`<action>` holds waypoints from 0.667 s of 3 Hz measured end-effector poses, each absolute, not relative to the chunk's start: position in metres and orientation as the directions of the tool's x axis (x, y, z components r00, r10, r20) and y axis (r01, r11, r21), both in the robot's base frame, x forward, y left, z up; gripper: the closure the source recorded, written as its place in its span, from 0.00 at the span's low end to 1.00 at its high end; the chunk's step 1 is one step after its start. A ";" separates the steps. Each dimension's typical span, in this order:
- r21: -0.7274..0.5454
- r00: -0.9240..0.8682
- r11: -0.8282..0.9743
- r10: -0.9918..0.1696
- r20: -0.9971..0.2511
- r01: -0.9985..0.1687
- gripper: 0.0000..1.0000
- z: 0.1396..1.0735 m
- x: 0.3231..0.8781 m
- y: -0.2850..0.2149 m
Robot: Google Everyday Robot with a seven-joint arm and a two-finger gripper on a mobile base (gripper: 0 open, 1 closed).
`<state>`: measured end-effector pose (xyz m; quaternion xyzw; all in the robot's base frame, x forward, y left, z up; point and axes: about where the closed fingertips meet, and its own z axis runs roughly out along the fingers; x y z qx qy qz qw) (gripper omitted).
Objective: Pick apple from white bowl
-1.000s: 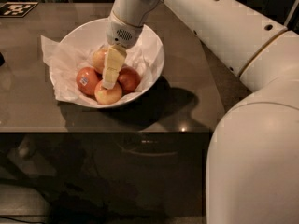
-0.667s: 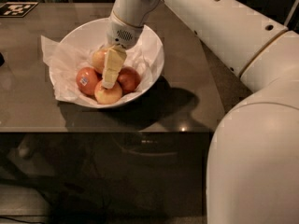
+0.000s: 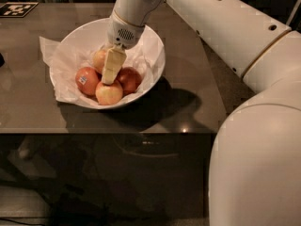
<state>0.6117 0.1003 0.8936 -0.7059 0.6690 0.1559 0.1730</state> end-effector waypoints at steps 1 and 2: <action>-0.036 0.056 -0.045 -0.890 -0.452 -0.998 0.85 0.894 0.612 0.100; -0.036 0.056 -0.045 -0.891 -0.451 -0.998 1.00 0.894 0.612 0.100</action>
Offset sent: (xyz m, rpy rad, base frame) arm 0.0000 0.0000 0.0000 0.0000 0.0000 0.0000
